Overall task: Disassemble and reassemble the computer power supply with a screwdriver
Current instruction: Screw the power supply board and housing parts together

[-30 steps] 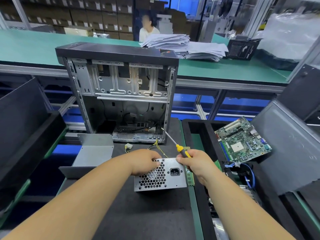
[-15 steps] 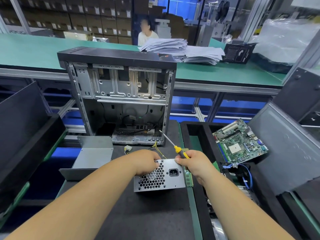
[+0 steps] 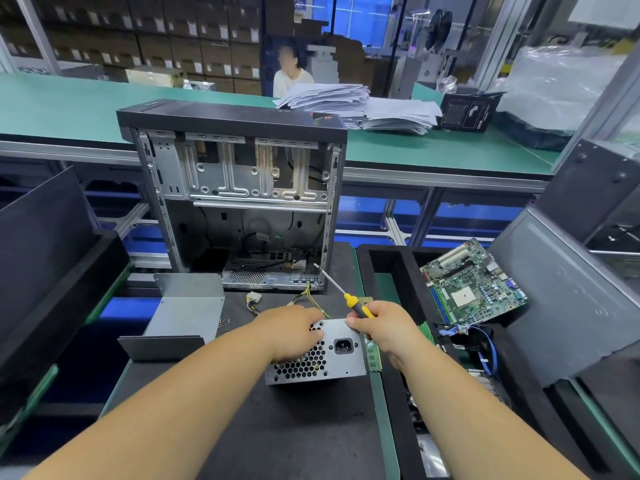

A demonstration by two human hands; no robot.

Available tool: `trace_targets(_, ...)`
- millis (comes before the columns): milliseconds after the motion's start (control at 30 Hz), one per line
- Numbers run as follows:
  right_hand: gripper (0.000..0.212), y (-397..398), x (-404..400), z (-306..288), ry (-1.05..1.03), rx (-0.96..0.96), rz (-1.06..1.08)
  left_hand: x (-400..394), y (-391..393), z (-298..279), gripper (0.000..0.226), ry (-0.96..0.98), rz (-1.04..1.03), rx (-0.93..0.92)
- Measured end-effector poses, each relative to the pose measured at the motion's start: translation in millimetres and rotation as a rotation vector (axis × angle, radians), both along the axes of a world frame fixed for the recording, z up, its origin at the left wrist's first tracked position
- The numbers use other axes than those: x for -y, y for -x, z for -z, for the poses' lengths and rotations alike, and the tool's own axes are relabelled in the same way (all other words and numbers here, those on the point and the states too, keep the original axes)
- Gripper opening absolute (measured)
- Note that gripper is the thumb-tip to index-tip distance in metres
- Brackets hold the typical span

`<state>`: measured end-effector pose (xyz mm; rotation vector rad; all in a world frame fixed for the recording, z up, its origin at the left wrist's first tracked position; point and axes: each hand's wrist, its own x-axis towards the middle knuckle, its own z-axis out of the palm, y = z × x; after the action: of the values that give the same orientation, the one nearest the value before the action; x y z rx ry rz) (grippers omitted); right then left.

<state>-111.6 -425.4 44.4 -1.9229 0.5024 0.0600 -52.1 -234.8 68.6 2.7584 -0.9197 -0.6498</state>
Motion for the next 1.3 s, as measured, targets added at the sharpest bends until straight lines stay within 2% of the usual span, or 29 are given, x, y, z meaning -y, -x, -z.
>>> trace_targets(800, 0.006, 2.7, -2.8, -4.8, 0.02, -0.013, 0.01, 0.7, 1.6, 0.2, 0.04, 0.004, 0.022, 0.015)
trace_targets(1300, 0.009, 0.4, -1.6, -2.7, 0.048, -0.014, 0.008, 1.1, 0.9, -3.5, 0.035, -0.027, 0.043, 0.009)
